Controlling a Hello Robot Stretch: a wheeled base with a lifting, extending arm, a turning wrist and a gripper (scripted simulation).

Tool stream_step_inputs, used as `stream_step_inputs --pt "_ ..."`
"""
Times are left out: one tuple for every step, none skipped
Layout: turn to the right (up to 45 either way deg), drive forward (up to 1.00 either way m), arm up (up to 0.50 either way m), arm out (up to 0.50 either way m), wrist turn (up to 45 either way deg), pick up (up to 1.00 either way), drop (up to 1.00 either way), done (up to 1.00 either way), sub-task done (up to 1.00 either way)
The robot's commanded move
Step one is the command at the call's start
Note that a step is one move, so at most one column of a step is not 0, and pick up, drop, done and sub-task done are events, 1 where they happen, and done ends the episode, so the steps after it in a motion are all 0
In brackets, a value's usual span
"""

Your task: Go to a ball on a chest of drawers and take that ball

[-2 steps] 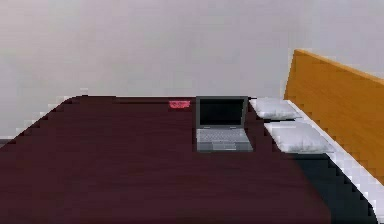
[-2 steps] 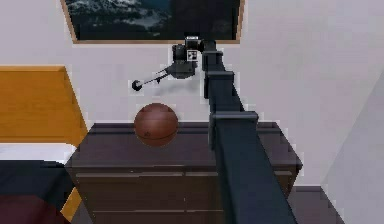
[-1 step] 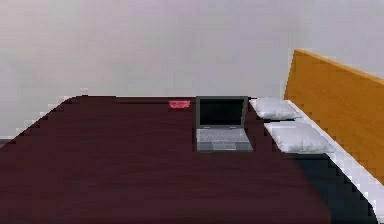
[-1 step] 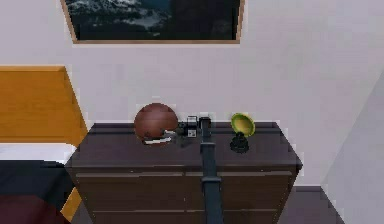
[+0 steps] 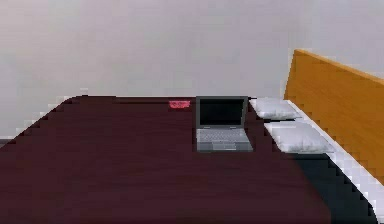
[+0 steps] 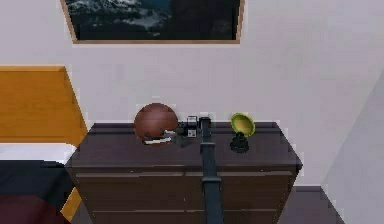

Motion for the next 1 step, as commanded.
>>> stream_step_inputs --pt "0.0 0.0 0.1 0.0 0.0 0.0 0.0 0.0 0.0"
